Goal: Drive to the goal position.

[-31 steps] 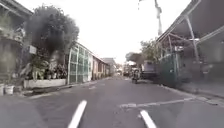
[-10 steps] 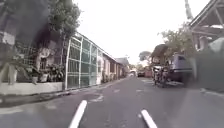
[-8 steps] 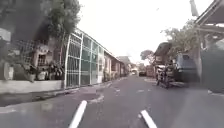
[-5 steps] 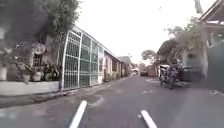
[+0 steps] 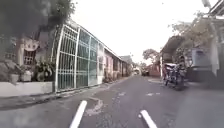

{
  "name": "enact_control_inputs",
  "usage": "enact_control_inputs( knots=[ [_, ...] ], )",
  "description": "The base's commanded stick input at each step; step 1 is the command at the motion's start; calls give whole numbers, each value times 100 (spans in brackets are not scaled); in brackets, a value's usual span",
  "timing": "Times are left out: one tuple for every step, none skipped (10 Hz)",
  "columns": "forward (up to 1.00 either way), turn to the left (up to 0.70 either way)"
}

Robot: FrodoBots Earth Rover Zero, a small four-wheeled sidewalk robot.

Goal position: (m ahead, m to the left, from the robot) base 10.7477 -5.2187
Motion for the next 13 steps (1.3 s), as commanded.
enact_control_inputs(
  knots=[
    [85,-20],
    [85,-34],
    [85,-34],
    [85,-34],
    [85,-34],
    [85,-34],
    [85,-34],
    [85,-34],
    [85,-34],
    [85,-34],
    [85,0],
    [85,0],
    [85,0]
  ],
)
